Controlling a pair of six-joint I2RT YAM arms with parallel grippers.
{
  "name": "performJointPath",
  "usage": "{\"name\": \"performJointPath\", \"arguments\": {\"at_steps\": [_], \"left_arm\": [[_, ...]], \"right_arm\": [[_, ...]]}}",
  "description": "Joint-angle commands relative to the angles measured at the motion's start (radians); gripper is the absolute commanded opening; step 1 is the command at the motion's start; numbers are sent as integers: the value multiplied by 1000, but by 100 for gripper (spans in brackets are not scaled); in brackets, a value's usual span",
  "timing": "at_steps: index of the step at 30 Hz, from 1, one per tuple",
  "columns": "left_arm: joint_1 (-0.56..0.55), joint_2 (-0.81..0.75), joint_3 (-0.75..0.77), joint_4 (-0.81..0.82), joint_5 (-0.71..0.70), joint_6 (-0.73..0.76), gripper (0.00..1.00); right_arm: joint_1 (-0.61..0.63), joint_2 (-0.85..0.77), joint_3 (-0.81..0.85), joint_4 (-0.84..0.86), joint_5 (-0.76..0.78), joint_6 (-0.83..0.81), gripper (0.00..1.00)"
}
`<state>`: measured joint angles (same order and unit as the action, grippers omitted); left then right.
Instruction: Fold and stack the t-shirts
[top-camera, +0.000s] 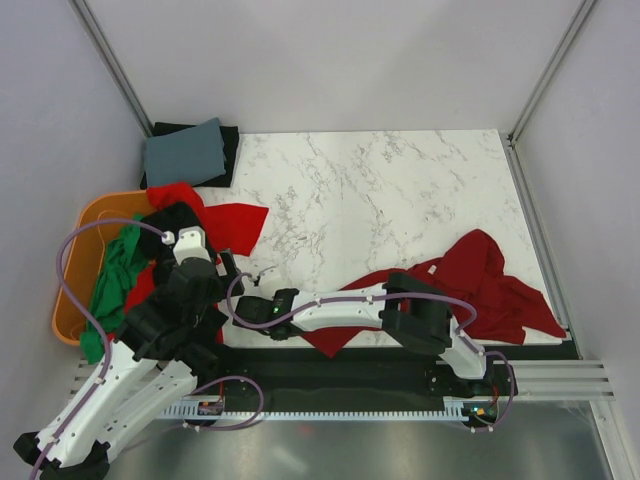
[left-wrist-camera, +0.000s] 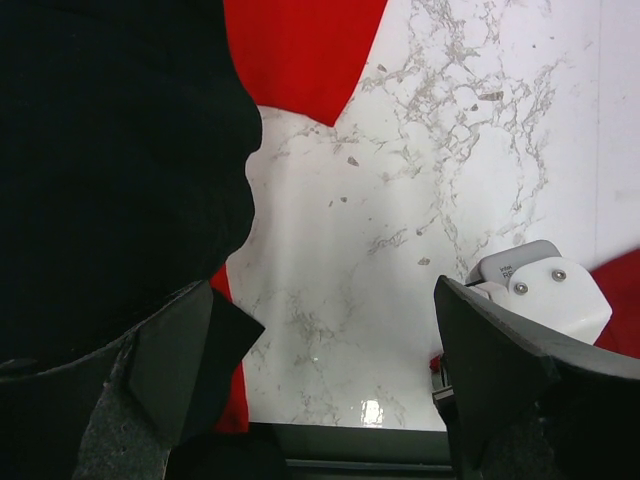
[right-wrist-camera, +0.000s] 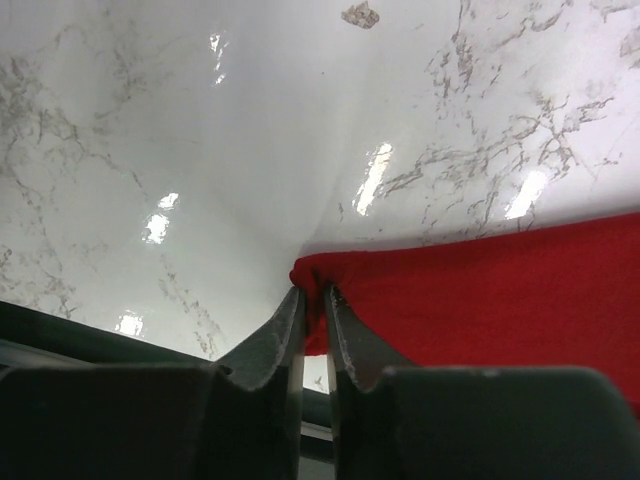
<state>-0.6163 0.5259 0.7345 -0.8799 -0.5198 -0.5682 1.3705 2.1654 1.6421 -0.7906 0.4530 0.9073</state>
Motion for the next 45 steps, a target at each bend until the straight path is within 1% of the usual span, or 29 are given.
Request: {"name": "performJointPath", "arguments": {"at_steps": [1, 5, 8, 11, 13, 14, 15, 17, 18, 20, 21, 22, 23, 24, 25, 26, 29, 30, 31, 33, 34, 35, 36, 38, 39, 41, 42, 44, 45], "left_arm": [[-5, 5, 16, 90, 32, -22, 100], [-5, 3, 16, 90, 29, -24, 100], [-5, 0, 16, 90, 27, -24, 100], [-5, -1, 13, 90, 24, -22, 100], [-5, -1, 13, 91, 21, -24, 100], [-5, -3, 13, 91, 20, -24, 100], [-5, -3, 13, 90, 21, -24, 100], [-5, -6, 13, 91, 20, -22, 100], [-5, -7, 13, 91, 20, -25, 100], [-5, -13, 13, 90, 15, -24, 100], [-5, -12, 13, 90, 17, -25, 100], [-5, -12, 13, 91, 17, -25, 100], [-5, -12, 11, 91, 17, -24, 100], [-5, -10, 13, 91, 17, -24, 100], [-5, -9, 13, 91, 17, -25, 100], [-5, -12, 13, 90, 15, -24, 100], [-5, -18, 13, 91, 18, -22, 100], [-5, -20, 9, 91, 21, -22, 100], [-5, -20, 11, 90, 21, -22, 100], [-5, -15, 9, 91, 27, -22, 100], [-5, -7, 9, 99, 32, -22, 100], [-5, -1, 8, 110, 53, -21, 100], [-5, 9, 8, 123, 72, -16, 100], [-5, 61, 12, 174, 134, -13, 100], [-5, 89, 17, 191, 156, -13, 100], [-5, 173, 37, 223, 193, -12, 100], [-5, 202, 43, 231, 195, -10, 100], [-5, 276, 61, 242, 195, -9, 100], [-5, 295, 66, 245, 196, -10, 100]], "right_arm": [[-5, 27, -74, -1, -25, -39, 18], [-25, 14, -139, 40, -36, -39, 0], [-54, -33, -174, 39, -27, -54, 0], [-100, -116, -139, -19, 10, -106, 0], [-161, -151, -6, -83, 64, -163, 0], [-186, -156, 58, -163, 79, -226, 0], [-239, -159, 216, -198, 93, -258, 0], [-290, -156, 406, -286, 98, -362, 0], [-336, -145, 653, -321, 98, -392, 0], [-378, -81, 940, -405, 66, -459, 0], [-411, -78, 1120, -401, 50, -510, 0], [-424, -99, 1122, -375, 50, -530, 0], [-433, -213, 1063, -267, 91, -547, 0], [-445, -293, 860, -198, 137, -582, 0], [-456, -441, 764, -138, 180, -590, 0], [-473, -493, 699, -98, 259, -587, 0], [-595, -649, 535, -140, 308, -529, 0], [-623, -692, 413, -141, 317, -510, 0], [-663, -778, 347, -137, 316, -478, 0], [-689, -860, 131, -118, 322, -447, 0], [-692, -931, 61, -116, 328, -426, 0], [-694, -967, -8, -111, 331, -379, 0], [-697, -1001, -147, -107, 331, -354, 0], [-700, -1084, -278, -102, 306, -273, 0], [-706, -1104, -395, -99, 290, -248, 0], [-721, -1142, -490, -102, 242, -196, 0], [-746, -1151, -563, -105, 228, -148, 0], [-804, -1168, -608, -145, 214, -95, 0], [-903, -1176, -635, -147, 198, -96, 0]]}}
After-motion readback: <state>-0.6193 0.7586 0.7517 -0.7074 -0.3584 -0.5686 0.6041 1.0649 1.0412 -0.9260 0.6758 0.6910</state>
